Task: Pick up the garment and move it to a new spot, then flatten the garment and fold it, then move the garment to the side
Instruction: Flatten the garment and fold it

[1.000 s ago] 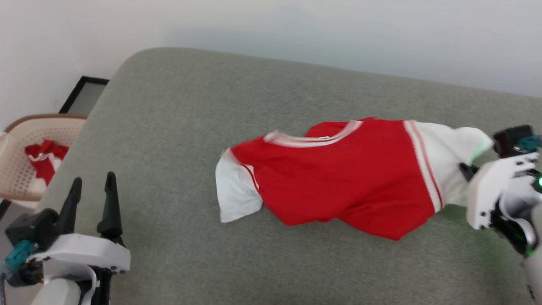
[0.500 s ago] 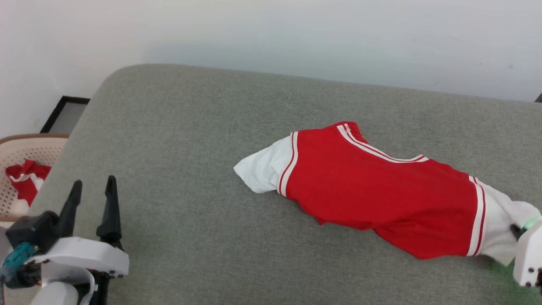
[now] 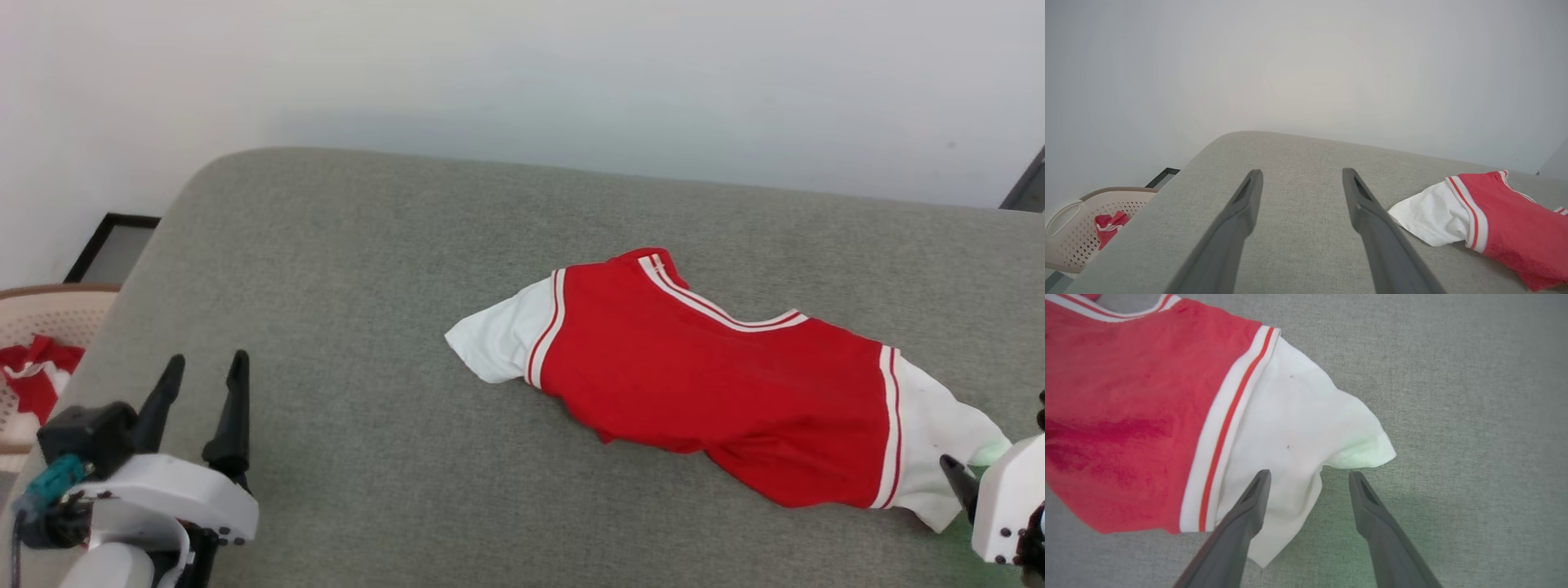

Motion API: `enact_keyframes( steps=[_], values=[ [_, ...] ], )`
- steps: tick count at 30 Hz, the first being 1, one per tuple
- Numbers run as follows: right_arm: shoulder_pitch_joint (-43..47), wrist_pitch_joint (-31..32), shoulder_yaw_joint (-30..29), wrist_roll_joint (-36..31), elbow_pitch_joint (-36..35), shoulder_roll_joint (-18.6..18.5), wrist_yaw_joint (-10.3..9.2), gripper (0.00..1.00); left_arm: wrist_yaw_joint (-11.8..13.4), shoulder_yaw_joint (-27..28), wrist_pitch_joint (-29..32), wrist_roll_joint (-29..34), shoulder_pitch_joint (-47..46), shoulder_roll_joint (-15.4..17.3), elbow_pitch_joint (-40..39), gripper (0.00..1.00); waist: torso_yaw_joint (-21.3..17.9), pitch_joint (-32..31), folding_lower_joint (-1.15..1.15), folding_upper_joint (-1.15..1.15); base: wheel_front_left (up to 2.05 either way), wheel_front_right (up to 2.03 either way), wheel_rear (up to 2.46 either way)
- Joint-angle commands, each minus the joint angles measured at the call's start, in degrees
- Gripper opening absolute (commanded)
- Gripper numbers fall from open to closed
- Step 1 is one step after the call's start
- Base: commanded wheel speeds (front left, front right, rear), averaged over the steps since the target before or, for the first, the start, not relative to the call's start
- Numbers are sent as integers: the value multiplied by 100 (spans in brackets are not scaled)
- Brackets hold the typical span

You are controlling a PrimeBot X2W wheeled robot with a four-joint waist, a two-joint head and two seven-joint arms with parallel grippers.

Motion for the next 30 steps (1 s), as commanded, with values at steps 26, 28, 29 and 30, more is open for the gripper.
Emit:
enact_keyframes(
  steps=[26,28,29,30],
  values=[
    [288,-1899,-525,-617,-2305,1023,-9,100,-1132,-1430,3491,-912,-2678,437,953,100,-1109,388,0,0,0,0,0],
    [213,-1973,-449,-623,-2336,1083,-9,100,-1140,-1559,3778,-986,-2908,416,1127,100,-1203,486,0,0,0,0,0],
    [195,-2012,-425,-643,-2349,1097,-9,100,-1144,-1639,3924,-988,-3003,414,1225,100,-1244,534,0,0,0,0,0],
    [165,-2035,-404,-653,-2355,1113,-9,100,-1148,-1700,4050,-991,-3107,423,1325,100,-1284,581,0,0,0,0,0]
  ],
)
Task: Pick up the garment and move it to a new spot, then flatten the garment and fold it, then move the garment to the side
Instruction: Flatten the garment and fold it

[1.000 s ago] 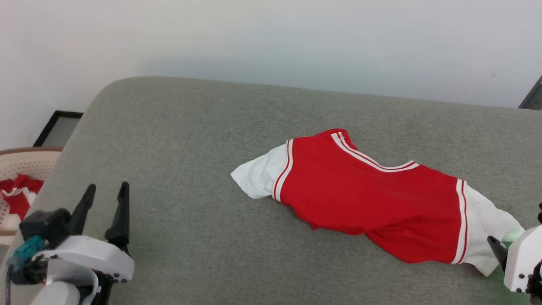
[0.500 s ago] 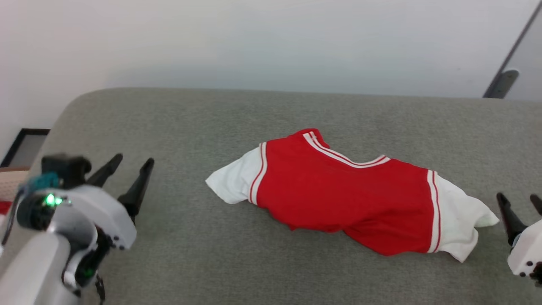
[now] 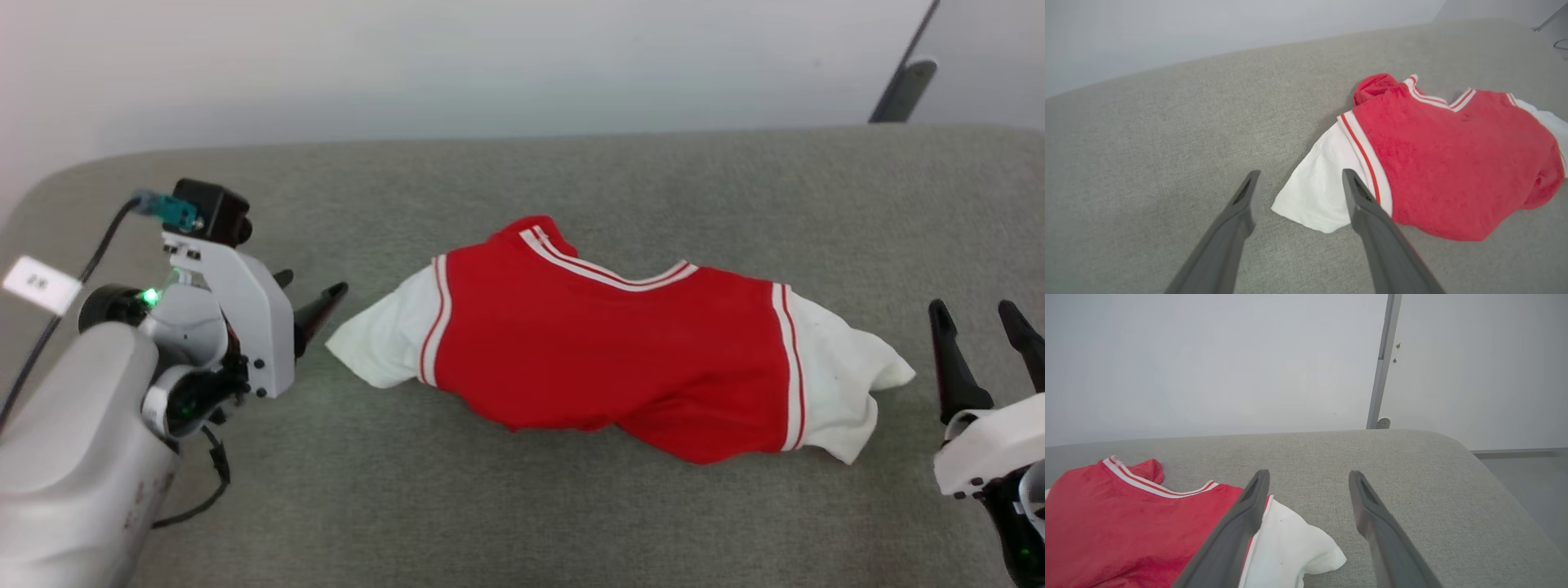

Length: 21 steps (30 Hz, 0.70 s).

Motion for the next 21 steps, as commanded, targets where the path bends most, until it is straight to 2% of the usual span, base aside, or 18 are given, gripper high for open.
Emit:
enact_keyframes(
  steps=[1,8,21],
  values=[
    [-105,-73,54,-31,-28,43,-8,100,-33,-111,243,-52,-196,-5,224,100,-244,260,0,0,0,0,0],
    [-232,-109,67,-34,-49,92,-8,100,-41,-447,887,-62,-591,-88,1028,100,-394,546,0,0,0,0,0],
    [-452,-37,51,-80,-4,119,-8,100,-30,-703,1132,-81,-877,-336,2026,100,-421,856,0,0,0,0,0]
  ],
)
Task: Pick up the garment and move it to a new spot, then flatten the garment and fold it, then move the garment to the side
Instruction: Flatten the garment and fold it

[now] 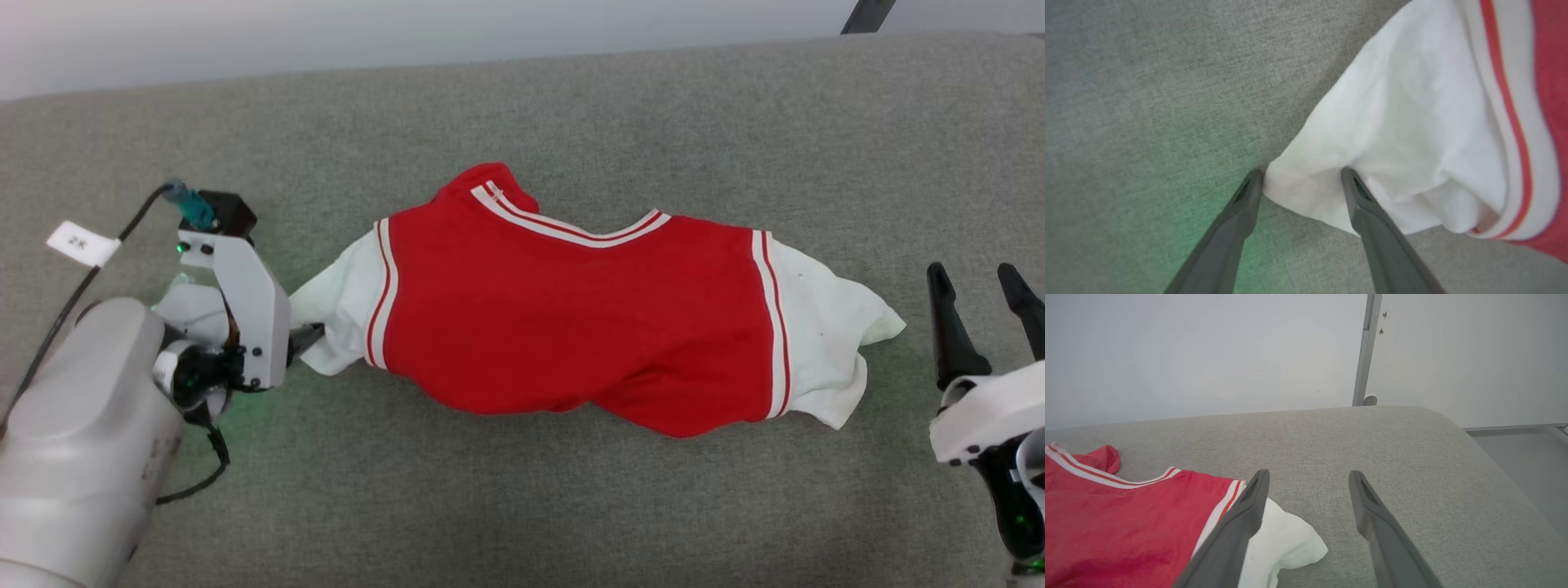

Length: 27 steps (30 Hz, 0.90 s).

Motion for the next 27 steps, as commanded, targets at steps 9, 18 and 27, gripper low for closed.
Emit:
enact_keyframes(
  steps=[9,18,27],
  values=[
    [-189,255,120,60,104,-50,-8,100,6,-78,-47,-97,-73,-187,690,0,18,113,0,0,0,0,0],
    [-325,1237,182,305,514,-346,-8,100,5,-150,-87,-244,-261,-145,750,0,200,196,0,0,0,0,0],
    [-985,2027,303,551,1539,-692,-8,100,5,-330,-242,-344,-409,-267,690,0,442,335,0,0,0,0,0]
  ],
)
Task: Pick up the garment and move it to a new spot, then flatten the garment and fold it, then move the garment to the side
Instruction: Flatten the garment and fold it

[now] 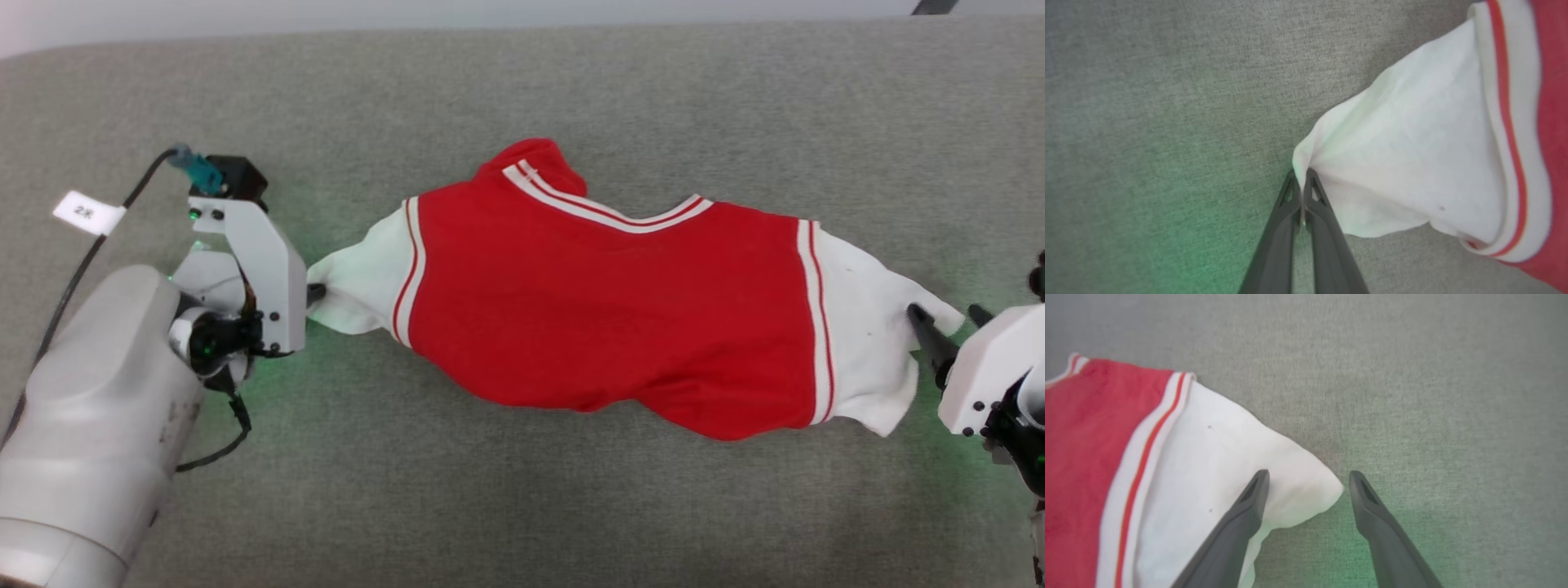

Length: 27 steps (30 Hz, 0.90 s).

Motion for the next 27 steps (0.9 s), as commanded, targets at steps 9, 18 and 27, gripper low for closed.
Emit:
enact_keyframes(
  steps=[9,18,27],
  values=[
    [-441,1001,128,257,1192,-4,-8,31,30,-225,-87,-145,32,-26,150,0,178,83,0,0,0,0,0],
    [-1112,838,153,549,946,-32,-8,0,25,-203,-385,-276,-356,-29,66,0,269,-357,0,0,0,0,0],
    [-2005,446,575,917,423,-9,-8,0,25,-191,-689,-140,-1142,-11,-152,0,384,-1076,0,0,0,0,0]
  ],
)
